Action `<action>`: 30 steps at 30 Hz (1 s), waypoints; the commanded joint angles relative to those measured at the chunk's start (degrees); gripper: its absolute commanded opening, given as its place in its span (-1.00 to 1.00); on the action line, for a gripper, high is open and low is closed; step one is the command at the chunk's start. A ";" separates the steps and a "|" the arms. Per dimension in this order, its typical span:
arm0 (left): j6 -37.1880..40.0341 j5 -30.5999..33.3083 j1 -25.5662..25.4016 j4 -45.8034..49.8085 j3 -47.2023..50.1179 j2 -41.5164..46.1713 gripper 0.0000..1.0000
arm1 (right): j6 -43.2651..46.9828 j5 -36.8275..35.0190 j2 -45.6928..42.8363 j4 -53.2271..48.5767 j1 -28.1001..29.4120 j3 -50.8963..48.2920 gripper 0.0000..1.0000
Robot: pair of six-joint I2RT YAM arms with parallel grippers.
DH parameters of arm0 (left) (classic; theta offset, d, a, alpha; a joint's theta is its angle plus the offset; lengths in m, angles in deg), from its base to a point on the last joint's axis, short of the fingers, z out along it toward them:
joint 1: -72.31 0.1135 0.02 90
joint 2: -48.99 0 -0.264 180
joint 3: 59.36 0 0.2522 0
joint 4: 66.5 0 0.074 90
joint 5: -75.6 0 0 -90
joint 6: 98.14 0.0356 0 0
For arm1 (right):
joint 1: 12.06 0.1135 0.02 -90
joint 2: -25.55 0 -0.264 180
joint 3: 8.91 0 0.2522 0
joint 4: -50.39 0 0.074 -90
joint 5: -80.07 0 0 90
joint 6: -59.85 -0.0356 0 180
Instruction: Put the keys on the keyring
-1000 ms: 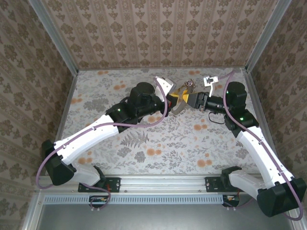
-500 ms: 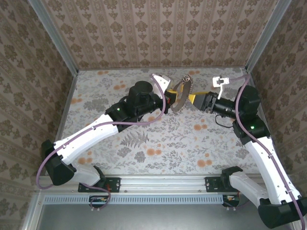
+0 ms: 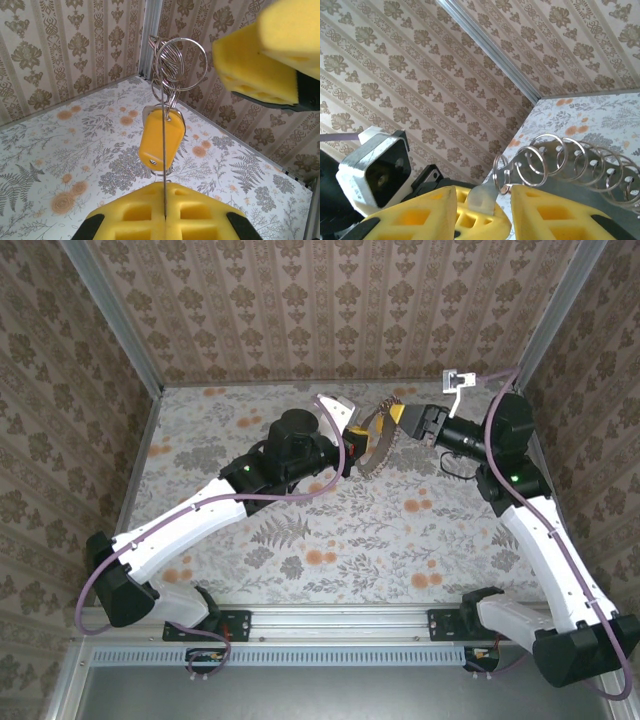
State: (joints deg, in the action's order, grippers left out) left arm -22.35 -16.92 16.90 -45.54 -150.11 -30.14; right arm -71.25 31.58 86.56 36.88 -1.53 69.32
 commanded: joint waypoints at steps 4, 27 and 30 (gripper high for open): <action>-0.94 -0.18 0.29 -3.14 -2.42 1.14 -1.00 | -1.61 -0.66 1.46 3.95 0.29 2.59 -0.34; -1.16 -1.54 0.22 -3.93 -2.11 1.35 -1.00 | 0.91 -1.97 3.93 2.13 1.63 2.59 -0.77; -1.16 -1.79 0.19 -4.09 -2.11 1.35 -1.00 | 1.42 -2.05 4.09 1.69 1.63 2.59 -0.92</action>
State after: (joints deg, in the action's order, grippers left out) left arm -22.75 -17.62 16.90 -45.73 -150.11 -30.14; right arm -70.75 30.27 90.21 38.96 -0.18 70.39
